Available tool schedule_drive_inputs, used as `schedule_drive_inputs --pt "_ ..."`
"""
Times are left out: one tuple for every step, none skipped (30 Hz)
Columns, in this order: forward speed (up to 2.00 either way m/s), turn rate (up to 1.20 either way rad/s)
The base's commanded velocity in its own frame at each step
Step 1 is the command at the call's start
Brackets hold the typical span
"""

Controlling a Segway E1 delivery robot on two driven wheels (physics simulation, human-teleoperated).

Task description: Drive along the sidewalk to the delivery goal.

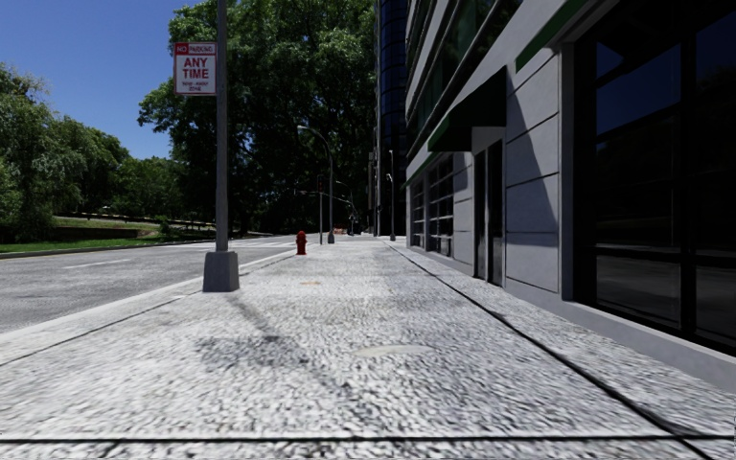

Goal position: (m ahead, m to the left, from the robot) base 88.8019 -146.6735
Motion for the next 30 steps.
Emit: schedule_drive_inputs --pt "2.0 0.0" --pt "2.0 0.0" --pt "2.0 0.0" --pt "2.0 0.0" --pt "2.0 0.0" --pt "2.0 0.0" --pt "2.0 0.0" --pt "2.0 0.0" --pt "2.0 0.0" --pt "2.0 0.0" --pt "2.0 0.0" --pt "2.0 0.0" --pt "2.0 0.0" --pt "2.0 0.0" --pt "2.0 0.0" --pt "2.0 0.0" --pt "2.0 0.0" --pt "2.0 0.0" --pt "2.0 0.0" --pt "2.0 0.0" --pt "2.0 0.0" --pt "2.0 0.0" --pt "2.0 0.0" --pt "2.0 0.0" --pt "2.0 0.0" --pt "2.0 0.0" --pt "2.0 0.0" --pt "2.0 0.0" --pt "2.0 0.0" --pt "2.0 0.0"
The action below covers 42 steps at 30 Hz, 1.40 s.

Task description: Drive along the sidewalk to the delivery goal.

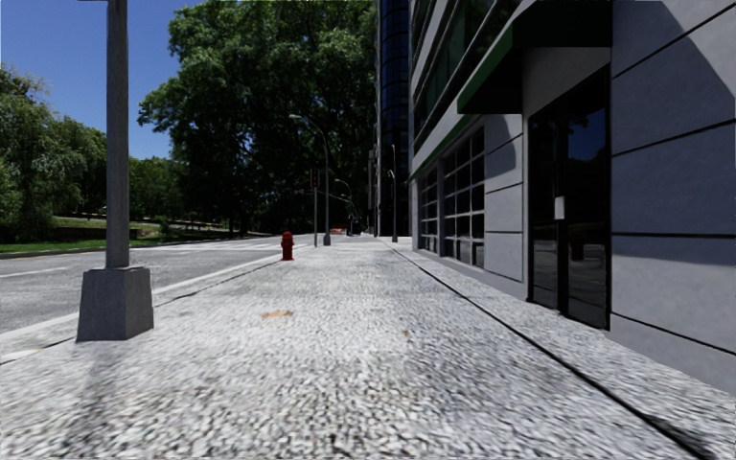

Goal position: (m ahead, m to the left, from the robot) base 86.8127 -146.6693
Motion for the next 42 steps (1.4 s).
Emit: schedule_drive_inputs --pt "2.0 0.0" --pt "2.0 0.0" --pt "2.0 0.0" --pt "2.0 0.0" --pt "2.0 0.0" --pt "2.0 0.0" --pt "2.0 0.0" --pt "2.0 0.0" --pt "2.0 0.0" --pt "2.0 0.0" --pt "2.0 0.0" --pt "2.0 0.0" --pt "2.0 0.0" --pt "2.0 0.0" --pt "2.0 0.0" --pt "2.0 0.0" --pt "2.0 0.0" --pt "2.0 0.0" --pt "2.0 0.0" --pt "2.0 0.0" --pt "2.0 0.0" --pt "2.0 0.0" --pt "2.0 0.0" --pt "2.0 0.0" --pt "2.0 0.0" --pt "2.0 0.0" --pt "2.0 0.0" --pt "2.0 0.0" --pt "2.0 0.0" --pt "2.0 0.0" --pt "2.0 0.0" --pt "2.0 0.0" --pt "2.0 0.0" --pt "2.0 0.0" --pt "2.0 0.0" --pt "2.0 0.0" --pt "2.0 0.0" --pt "2.0 0.0" --pt "2.0 0.0" --pt "2.0 0.0" --pt "2.0 0.0" --pt "2.0 0.0"
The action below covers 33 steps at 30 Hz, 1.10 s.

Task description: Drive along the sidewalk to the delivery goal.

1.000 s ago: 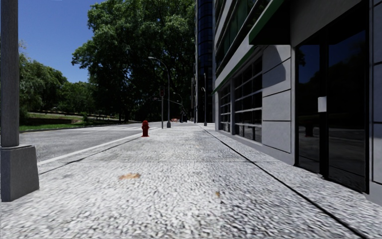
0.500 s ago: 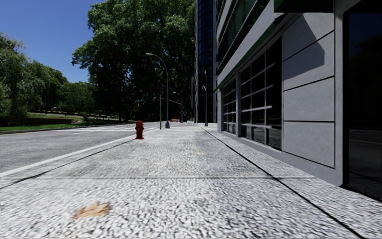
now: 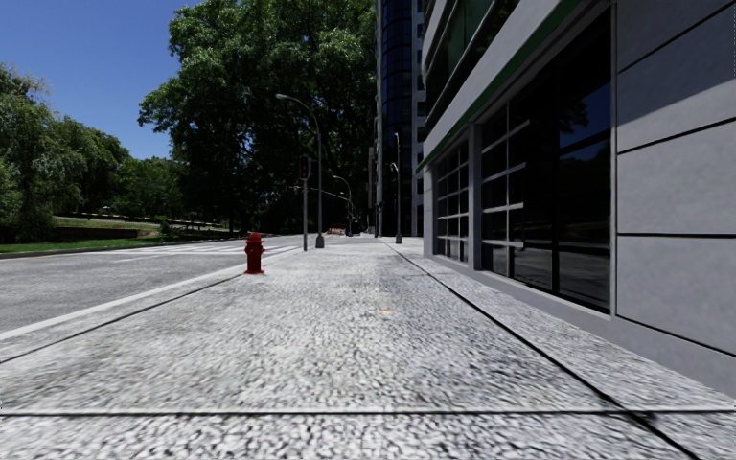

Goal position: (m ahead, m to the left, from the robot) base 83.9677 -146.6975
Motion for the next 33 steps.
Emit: schedule_drive_inputs --pt "2.0 0.0" --pt "2.0 0.0" --pt "2.0 0.0" --pt "2.0 0.0" --pt "2.0 0.0" --pt "2.0 0.0" --pt "2.0 0.0" --pt "2.0 0.0" --pt "2.0 0.0" --pt "2.0 0.0" --pt "2.0 0.0" --pt "2.0 0.0" --pt "2.0 0.0" --pt "2.0 0.0" --pt "2.0 0.0" --pt "2.0 0.0" --pt "2.0 0.0" --pt "2.0 0.0" --pt "2.0 0.0" --pt "2.0 0.0" --pt "2.0 0.0" --pt "2.0 0.0" --pt "2.0 0.0" --pt "2.0 0.0" --pt "2.0 0.0" --pt "2.0 0.0" --pt "2.0 0.0" --pt "2.0 0.0" --pt "2.0 0.0" --pt "2.0 0.0" --pt "2.0 0.0" --pt "2.0 0.0" --pt "2.0 0.0"
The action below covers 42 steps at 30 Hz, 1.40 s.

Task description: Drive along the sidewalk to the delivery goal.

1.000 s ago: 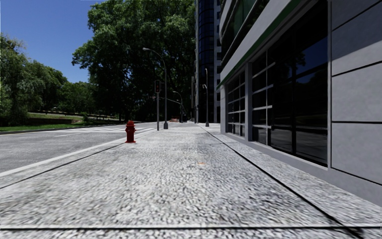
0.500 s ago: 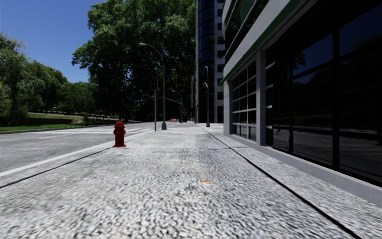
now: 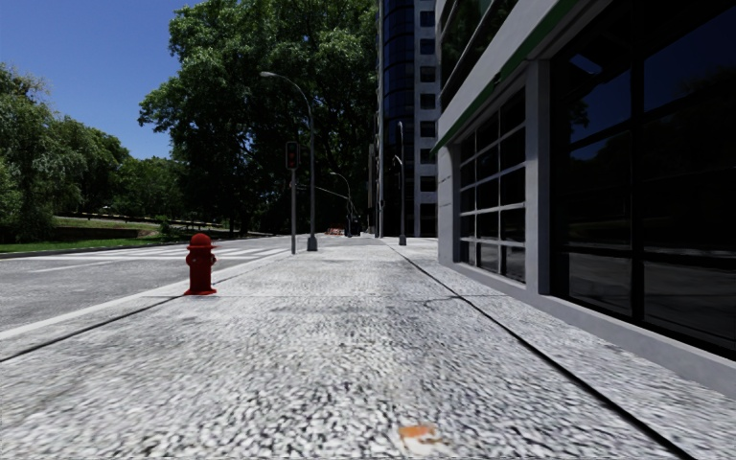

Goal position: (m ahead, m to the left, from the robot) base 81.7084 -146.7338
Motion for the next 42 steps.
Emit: schedule_drive_inputs --pt "2.0 0.0" --pt "2.0 0.0" --pt "2.0 0.0" --pt "2.0 0.0" --pt "2.0 0.0" --pt "2.0 0.0" --pt "2.0 0.0" --pt "2.0 0.0" --pt "2.0 0.0" --pt "2.0 0.0" --pt "2.0 0.0" --pt "2.0 0.0" --pt "2.0 0.0" --pt "2.0 0.0" --pt "2.0 0.0" --pt "2.0 0.0" --pt "2.0 0.0" --pt "2.0 0.0" --pt "2.0 0.0" --pt "2.0 0.0" --pt "2.0 0.0" --pt "2.0 0.0" --pt "2.0 0.0" --pt "2.0 0.0" --pt "2.0 0.0" --pt "2.0 0.0" --pt "2.0 0.0" --pt "2.0 0.0" --pt "2.0 0.0" --pt "2.0 0.0" --pt "2.0 0.0" --pt "2.0 0.0" --pt "2.0 0.0" --pt "2.0 0.0" --pt "2.0 0.0" --pt "2.0 0.0" --pt "2.0 0.0" --pt "2.0 0.0" --pt "2.0 0.0" --pt "2.0 0.0" --pt "2.0 0.0" --pt "2.0 0.0"
